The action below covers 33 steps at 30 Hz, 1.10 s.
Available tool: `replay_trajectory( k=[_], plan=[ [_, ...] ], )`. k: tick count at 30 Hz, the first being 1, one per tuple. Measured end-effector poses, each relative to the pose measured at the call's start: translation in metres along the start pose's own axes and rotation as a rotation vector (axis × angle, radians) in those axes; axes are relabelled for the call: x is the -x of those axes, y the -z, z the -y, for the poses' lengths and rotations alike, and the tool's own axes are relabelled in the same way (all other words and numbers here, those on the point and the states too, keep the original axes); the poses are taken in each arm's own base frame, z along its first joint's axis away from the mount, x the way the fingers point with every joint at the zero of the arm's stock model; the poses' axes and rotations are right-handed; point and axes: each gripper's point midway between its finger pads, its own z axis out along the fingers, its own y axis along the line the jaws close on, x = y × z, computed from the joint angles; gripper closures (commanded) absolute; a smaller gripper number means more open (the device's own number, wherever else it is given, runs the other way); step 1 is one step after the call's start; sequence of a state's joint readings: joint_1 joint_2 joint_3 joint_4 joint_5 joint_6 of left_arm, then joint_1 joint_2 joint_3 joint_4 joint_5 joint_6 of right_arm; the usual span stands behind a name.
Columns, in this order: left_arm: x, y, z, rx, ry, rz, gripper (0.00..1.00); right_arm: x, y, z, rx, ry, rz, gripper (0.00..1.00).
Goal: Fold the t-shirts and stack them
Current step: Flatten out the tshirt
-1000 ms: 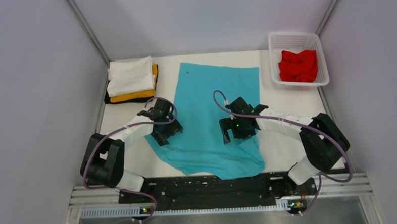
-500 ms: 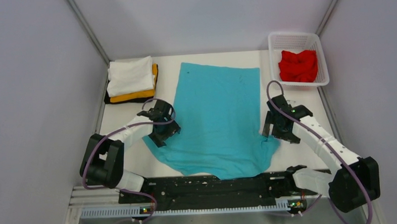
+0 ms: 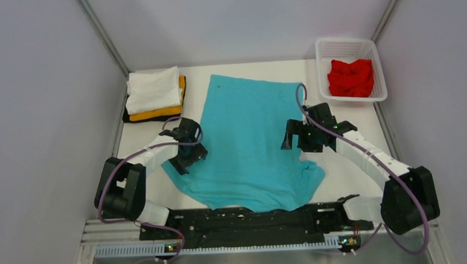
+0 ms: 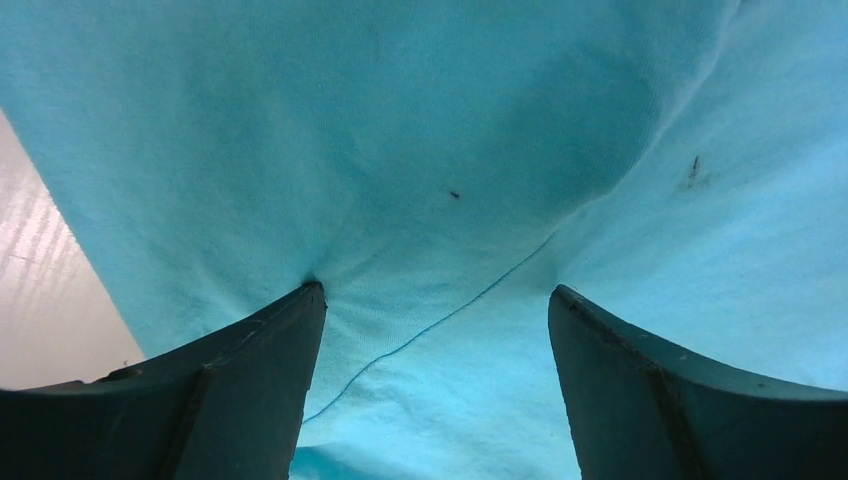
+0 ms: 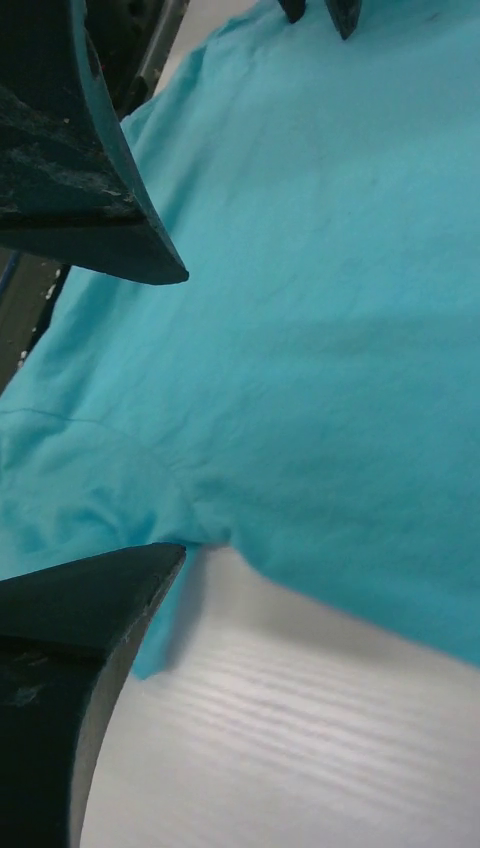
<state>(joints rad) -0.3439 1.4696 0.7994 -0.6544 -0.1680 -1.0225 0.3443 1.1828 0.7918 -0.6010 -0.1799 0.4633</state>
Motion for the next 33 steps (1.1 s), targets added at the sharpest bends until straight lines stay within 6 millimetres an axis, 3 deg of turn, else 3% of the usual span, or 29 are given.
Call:
replay_trajectory(
  k=[4,11,17,19,24,26,29,33],
  plan=[
    [0.005,-0.001,-0.004,0.013,0.021,0.005,0.13,0.027,-0.027,-0.015,0.042,0.063,0.008,0.01],
    [0.016,-0.003,-0.009,0.038,0.057,0.001,0.14,0.124,-0.089,-0.03,-0.01,0.15,0.145,0.01],
    [0.024,0.004,0.002,0.04,0.054,0.0,0.14,0.195,-0.149,-0.04,-0.059,0.21,0.204,0.01],
    [0.027,0.01,0.007,0.026,0.051,0.009,0.14,0.21,-0.163,-0.04,-0.074,0.228,0.218,0.01],
    [0.012,0.024,0.023,-0.051,0.016,0.011,0.14,0.225,-0.192,-0.029,-0.137,0.266,0.222,0.01],
    [-0.001,0.021,0.028,-0.093,0.011,-0.02,0.14,0.226,-0.198,-0.024,-0.152,0.276,0.214,0.01],
    [-0.019,0.004,0.025,-0.083,0.01,-0.084,0.14,0.226,-0.198,-0.021,-0.166,0.276,0.212,0.01],
    [-0.015,0.002,0.038,-0.073,0.007,-0.113,0.14,0.214,-0.189,-0.008,-0.202,0.262,0.222,0.01]
  ],
)
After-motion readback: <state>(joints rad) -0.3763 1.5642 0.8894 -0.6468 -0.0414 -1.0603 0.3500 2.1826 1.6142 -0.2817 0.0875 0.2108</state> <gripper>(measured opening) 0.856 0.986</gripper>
